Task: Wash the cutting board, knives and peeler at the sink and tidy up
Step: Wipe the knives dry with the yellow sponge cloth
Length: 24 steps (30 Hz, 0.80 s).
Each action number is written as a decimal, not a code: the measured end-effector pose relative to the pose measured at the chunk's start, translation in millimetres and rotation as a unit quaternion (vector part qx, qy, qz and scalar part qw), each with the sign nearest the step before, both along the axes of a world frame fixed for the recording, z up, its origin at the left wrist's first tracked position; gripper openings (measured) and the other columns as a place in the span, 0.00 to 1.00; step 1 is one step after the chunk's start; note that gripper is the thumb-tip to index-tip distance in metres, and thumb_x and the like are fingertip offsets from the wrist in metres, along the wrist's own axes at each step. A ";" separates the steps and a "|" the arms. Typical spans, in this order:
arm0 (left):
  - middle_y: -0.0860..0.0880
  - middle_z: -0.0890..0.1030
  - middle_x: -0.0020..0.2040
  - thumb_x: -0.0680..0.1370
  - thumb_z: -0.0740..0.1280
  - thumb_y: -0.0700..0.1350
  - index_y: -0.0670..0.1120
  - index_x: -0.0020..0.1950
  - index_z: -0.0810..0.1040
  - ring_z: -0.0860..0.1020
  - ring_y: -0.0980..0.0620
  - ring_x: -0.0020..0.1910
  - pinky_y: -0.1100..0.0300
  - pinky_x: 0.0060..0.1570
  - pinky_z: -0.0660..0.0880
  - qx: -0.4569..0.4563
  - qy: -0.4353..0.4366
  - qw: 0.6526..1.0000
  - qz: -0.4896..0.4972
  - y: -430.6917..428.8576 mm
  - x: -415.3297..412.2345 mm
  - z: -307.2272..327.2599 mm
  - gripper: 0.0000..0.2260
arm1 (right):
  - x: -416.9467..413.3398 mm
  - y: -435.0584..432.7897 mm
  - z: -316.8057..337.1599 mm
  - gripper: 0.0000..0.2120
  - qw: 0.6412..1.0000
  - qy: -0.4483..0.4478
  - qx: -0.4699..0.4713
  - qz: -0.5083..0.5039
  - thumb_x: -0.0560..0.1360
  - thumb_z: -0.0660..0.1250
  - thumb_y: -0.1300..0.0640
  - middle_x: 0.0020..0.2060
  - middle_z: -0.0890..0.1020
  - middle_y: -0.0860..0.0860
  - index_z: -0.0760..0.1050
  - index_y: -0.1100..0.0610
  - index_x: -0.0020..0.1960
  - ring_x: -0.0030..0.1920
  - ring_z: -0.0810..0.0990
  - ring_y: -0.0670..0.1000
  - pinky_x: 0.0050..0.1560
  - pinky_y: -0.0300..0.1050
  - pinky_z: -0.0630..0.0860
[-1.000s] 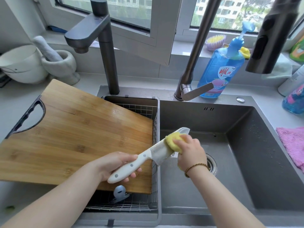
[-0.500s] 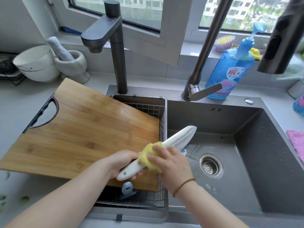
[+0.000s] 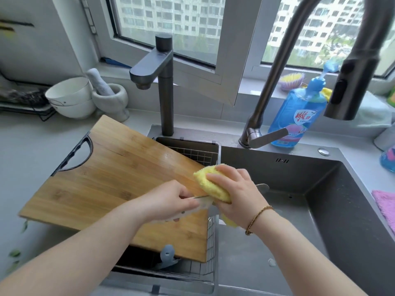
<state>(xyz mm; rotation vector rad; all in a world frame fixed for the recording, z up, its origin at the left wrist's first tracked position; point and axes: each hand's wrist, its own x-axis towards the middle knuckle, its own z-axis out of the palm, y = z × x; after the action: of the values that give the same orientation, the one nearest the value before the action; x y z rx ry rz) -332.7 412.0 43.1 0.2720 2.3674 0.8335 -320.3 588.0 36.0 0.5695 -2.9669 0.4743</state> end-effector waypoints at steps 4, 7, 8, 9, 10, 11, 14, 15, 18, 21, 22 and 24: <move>0.54 0.72 0.33 0.78 0.58 0.56 0.50 0.38 0.73 0.71 0.55 0.33 0.61 0.34 0.67 -0.130 0.163 0.975 -0.076 -3.8 16.5 41.7 0.14 | 4.5 -8.6 33.8 0.40 0.971 -0.177 0.135 0.088 0.71 0.67 0.49 0.72 0.50 0.44 0.46 0.44 0.74 0.68 0.54 0.53 0.70 0.45 0.56; 0.54 0.73 0.34 0.78 0.58 0.57 0.49 0.40 0.75 0.70 0.56 0.33 0.62 0.31 0.63 -0.169 0.212 0.959 -0.080 -13.4 33.0 63.6 0.15 | 9.5 -17.0 53.2 0.41 0.968 -0.159 0.156 0.119 0.71 0.68 0.53 0.71 0.55 0.45 0.44 0.44 0.74 0.66 0.58 0.52 0.66 0.45 0.62; 0.53 0.74 0.35 0.77 0.57 0.58 0.48 0.43 0.76 0.71 0.54 0.35 0.61 0.32 0.64 -0.188 0.230 0.951 -0.082 -16.4 38.7 69.3 0.16 | 10.2 -21.5 56.1 0.39 0.968 -0.143 0.161 0.127 0.71 0.68 0.53 0.69 0.60 0.46 0.48 0.45 0.74 0.64 0.61 0.51 0.65 0.45 0.65; 0.53 0.75 0.37 0.77 0.57 0.59 0.48 0.46 0.77 0.73 0.53 0.37 0.59 0.34 0.65 -0.210 0.250 0.942 -0.082 -19.0 44.8 74.5 0.17 | 11.1 -26.5 59.6 0.34 0.972 -0.117 0.158 0.131 0.71 0.67 0.52 0.66 0.65 0.46 0.54 0.46 0.72 0.62 0.65 0.51 0.62 0.44 0.68; 0.54 0.74 0.38 0.78 0.56 0.59 0.49 0.49 0.77 0.73 0.52 0.40 0.58 0.37 0.66 -0.232 0.268 0.932 -0.079 -21.9 51.5 79.6 0.17 | 11.7 -32.4 63.1 0.29 0.976 -0.090 0.151 0.131 0.72 0.67 0.51 0.62 0.69 0.46 0.60 0.47 0.69 0.60 0.68 0.50 0.58 0.44 0.70; 0.54 0.73 0.38 0.78 0.56 0.59 0.50 0.50 0.77 0.72 0.52 0.42 0.58 0.38 0.66 -0.250 0.282 0.923 -0.074 -25.0 57.9 84.1 0.16 | 12.5 -39.2 66.0 0.23 0.979 -0.067 0.143 0.130 0.72 0.66 0.49 0.58 0.73 0.46 0.65 0.48 0.64 0.59 0.70 0.50 0.54 0.43 0.71; 0.54 0.72 0.38 0.78 0.55 0.58 0.49 0.49 0.74 0.70 0.52 0.43 0.60 0.36 0.64 -0.295 0.285 0.911 -0.043 -38.1 77.1 95.3 0.15 | 14.5 -62.6 70.4 0.16 0.980 -0.025 0.132 0.148 0.71 0.65 0.45 0.51 0.77 0.47 0.70 0.48 0.57 0.55 0.74 0.49 0.46 0.42 0.71; 0.54 0.75 0.41 0.78 0.55 0.59 0.50 0.50 0.74 0.72 0.51 0.44 0.59 0.38 0.66 -0.305 0.284 0.909 -0.027 -43.9 82.7 98.4 0.15 | 16.4 -70.4 72.8 0.16 0.979 -0.015 0.124 0.161 0.72 0.65 0.44 0.49 0.77 0.47 0.71 0.48 0.57 0.54 0.74 0.49 0.46 0.42 0.70; 0.55 0.78 0.51 0.76 0.58 0.60 0.55 0.56 0.75 0.75 0.52 0.51 0.59 0.43 0.67 -0.312 0.291 0.904 0.035 -63.7 99.9 111.8 0.15 | 24.4 -94.5 82.6 0.16 0.978 0.032 0.068 0.194 0.73 0.63 0.44 0.49 0.77 0.47 0.71 0.50 0.56 0.52 0.73 0.48 0.48 0.42 0.70; 0.60 0.75 0.45 0.73 0.63 0.61 0.60 0.56 0.74 0.73 0.60 0.42 0.64 0.36 0.66 -0.283 0.288 0.911 0.088 -93.0 117.5 136.3 0.13 | 33.0 -122.4 94.0 0.14 0.975 0.076 0.009 0.209 0.74 0.62 0.47 0.52 0.77 0.46 0.71 0.50 0.57 0.57 0.72 0.49 0.49 0.40 0.68; 0.62 0.74 0.43 0.71 0.65 0.61 0.62 0.53 0.74 0.72 0.62 0.38 0.66 0.35 0.66 -0.247 0.269 0.924 0.112 -107.0 125.1 146.4 0.12 | 35.9 -133.4 97.6 0.14 0.973 0.088 -0.005 0.213 0.74 0.62 0.48 0.51 0.77 0.46 0.71 0.50 0.58 0.57 0.72 0.49 0.48 0.40 0.67; 0.64 0.76 0.42 0.66 0.70 0.62 0.65 0.47 0.74 0.75 0.65 0.38 0.70 0.34 0.67 -0.135 0.249 0.943 0.173 -141.9 144.7 165.0 0.12 | 44.1 -158.3 106.0 0.14 0.970 0.100 -0.035 0.217 0.74 0.62 0.48 0.44 0.74 0.46 0.71 0.50 0.58 0.55 0.72 0.49 0.44 0.39 0.65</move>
<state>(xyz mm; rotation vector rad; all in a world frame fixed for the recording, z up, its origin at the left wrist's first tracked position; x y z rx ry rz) -188.0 270.1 208.1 -0.0636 3.0307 0.6274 -276.1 429.8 142.0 1.1897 -2.6159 0.5143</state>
